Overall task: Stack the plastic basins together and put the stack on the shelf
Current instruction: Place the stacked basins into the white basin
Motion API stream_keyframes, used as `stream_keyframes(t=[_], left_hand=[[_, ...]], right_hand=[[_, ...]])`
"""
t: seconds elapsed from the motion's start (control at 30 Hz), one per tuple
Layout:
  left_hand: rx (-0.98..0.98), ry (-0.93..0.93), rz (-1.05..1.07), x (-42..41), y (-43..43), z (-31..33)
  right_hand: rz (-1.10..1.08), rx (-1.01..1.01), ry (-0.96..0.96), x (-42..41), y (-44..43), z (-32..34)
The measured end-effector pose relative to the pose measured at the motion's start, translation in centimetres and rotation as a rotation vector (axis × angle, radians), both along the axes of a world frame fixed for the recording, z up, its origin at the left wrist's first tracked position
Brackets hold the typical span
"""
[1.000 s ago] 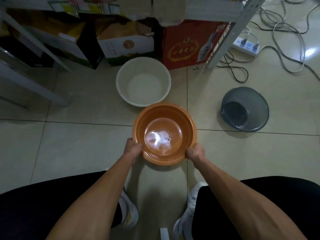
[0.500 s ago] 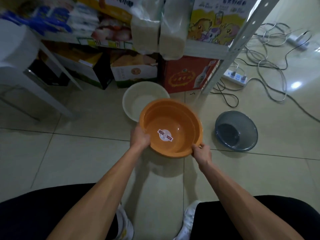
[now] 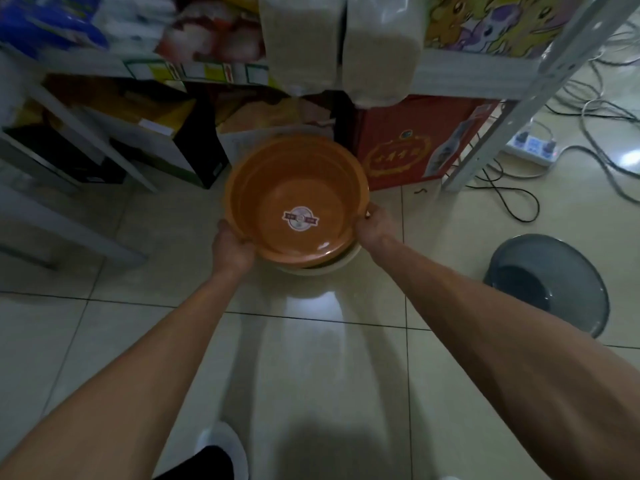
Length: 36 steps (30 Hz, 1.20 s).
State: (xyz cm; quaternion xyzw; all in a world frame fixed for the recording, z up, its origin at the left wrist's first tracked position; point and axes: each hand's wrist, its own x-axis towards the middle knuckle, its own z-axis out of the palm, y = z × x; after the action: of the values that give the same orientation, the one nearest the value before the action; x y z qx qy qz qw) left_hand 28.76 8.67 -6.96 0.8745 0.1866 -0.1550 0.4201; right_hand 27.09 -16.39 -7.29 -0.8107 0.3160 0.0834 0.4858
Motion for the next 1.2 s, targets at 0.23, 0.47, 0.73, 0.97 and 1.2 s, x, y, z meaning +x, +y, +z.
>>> stream_keyframes(t=[0.23,0.47,0.73,0.97,1.2], left_hand=[[-0.059,0.234,-0.001,-1.8,1.2,-6.0],[-0.203,0.317,0.0,-5.7,0.1,-6.9],[-0.144,0.667,0.131,-18.4,-2.2,-3.9],[-0.204,0.664,0.024,-22.1,-6.2,-0.2],[-0.085,0.252,-0.137,-21.2,-12.4,3.7]], right_hand=[[0.011,-0.283,0.234,-1.2,0.0,-5.7],[-0.07,-0.072,0.318,-8.6,0.3,-6.4],[0.022,-0.107,0.502,-21.1,-1.9,-4.0],[-0.074,-0.003,0.632,-27.0,-5.1,-1.8],[-0.31,0.121,0.518,-25.5,-11.8,-1.9]])
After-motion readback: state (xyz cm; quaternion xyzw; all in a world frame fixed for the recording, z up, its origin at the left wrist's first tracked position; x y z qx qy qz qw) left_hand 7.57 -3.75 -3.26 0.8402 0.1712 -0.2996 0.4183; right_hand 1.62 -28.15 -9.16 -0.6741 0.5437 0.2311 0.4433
